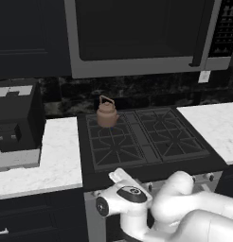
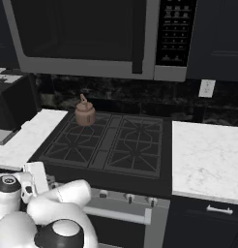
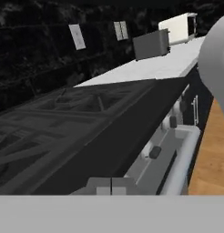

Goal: Turn off the rear left burner of the stove.

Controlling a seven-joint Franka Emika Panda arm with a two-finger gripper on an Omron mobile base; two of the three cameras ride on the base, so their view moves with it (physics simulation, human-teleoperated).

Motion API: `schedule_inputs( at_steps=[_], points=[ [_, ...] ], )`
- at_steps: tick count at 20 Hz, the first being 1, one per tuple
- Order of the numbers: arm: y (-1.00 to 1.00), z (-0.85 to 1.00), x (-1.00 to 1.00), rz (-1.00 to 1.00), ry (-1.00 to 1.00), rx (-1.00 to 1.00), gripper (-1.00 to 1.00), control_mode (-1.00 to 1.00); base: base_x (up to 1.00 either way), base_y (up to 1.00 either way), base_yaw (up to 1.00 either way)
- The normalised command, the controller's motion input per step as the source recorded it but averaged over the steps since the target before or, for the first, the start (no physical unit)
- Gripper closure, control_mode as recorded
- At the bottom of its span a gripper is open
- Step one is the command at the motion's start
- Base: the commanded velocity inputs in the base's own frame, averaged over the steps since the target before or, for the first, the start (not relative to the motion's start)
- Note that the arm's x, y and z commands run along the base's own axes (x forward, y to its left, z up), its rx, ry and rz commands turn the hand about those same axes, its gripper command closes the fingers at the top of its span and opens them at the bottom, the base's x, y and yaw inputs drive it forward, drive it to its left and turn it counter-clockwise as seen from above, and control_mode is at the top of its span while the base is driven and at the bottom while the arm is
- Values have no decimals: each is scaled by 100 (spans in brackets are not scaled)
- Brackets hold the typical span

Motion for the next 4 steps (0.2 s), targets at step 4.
schedule_inputs(
  at_steps=[4],
  points=[
    [0,0,0,0,0,0,100,-100,0,0,0]
  ],
)
